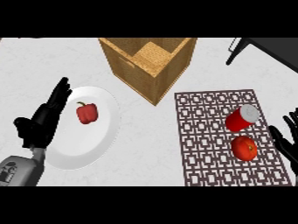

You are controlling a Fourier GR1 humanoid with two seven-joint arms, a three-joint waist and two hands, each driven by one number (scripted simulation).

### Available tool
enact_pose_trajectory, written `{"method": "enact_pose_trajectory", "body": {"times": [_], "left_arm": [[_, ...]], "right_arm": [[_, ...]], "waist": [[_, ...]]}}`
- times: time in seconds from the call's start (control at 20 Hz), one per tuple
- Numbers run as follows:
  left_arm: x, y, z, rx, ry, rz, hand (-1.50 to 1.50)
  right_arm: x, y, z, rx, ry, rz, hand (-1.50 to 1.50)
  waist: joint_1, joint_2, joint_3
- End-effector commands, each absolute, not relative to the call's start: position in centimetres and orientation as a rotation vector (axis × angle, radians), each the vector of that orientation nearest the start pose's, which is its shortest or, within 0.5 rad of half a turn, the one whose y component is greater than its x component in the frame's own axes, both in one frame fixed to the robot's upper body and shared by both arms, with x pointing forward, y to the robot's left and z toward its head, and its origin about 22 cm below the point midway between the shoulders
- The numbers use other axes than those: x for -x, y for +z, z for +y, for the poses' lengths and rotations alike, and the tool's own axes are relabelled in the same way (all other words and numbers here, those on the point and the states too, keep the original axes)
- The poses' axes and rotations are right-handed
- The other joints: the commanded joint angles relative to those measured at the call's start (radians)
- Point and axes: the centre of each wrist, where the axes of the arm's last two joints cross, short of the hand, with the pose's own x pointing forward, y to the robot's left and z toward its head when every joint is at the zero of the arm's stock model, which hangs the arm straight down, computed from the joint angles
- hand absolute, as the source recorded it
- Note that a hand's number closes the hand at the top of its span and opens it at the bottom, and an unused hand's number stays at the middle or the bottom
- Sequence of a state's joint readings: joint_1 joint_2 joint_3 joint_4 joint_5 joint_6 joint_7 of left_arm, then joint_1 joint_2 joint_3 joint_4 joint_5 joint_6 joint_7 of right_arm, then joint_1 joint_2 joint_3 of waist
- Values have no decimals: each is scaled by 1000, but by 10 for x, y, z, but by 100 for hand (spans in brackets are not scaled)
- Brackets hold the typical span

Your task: Pick the tomato from the placemat and place it in the tiered shelf

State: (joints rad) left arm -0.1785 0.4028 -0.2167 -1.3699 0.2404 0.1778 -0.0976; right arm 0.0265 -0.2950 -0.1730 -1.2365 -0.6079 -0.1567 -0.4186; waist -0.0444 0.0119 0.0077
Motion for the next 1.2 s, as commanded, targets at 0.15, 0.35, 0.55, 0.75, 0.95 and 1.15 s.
{"method": "enact_pose_trajectory", "body": {"times": [0.15, 0.35, 0.55, 0.75, 0.95, 1.15], "left_arm": [[-278, 6, 228, -97, -251, -1568, 0], [-283, 2, 214, -99, -265, -1566, 0], [-278, 6, 236, -120, -257, -1581, 0], [-280, 19, 223, -112, -248, -1576, 0], [-293, 15, 239, -122, -242, -1598, 0], [-277, 1, 233, -140, -234, -1571, 0]], "right_arm": [[-179, -95, -404, 180, -873, -1834, -150], [-147, -81, -443, 75, -515, -1786, -150], [-153, -57, -447, 129, -296, -1792, -150], [-146, -9, -459, 135, -161, -1742, -150], [-163, 21, -464, 199, 52, -1683, -150], [-150, 58, -480, 262, 347, -1535, -150]], "waist": [[42, -9, -4], [38, -9, -5], [44, -13, -8], [32, -16, -10], [31, -12, -11], [25, -14, -12]]}}
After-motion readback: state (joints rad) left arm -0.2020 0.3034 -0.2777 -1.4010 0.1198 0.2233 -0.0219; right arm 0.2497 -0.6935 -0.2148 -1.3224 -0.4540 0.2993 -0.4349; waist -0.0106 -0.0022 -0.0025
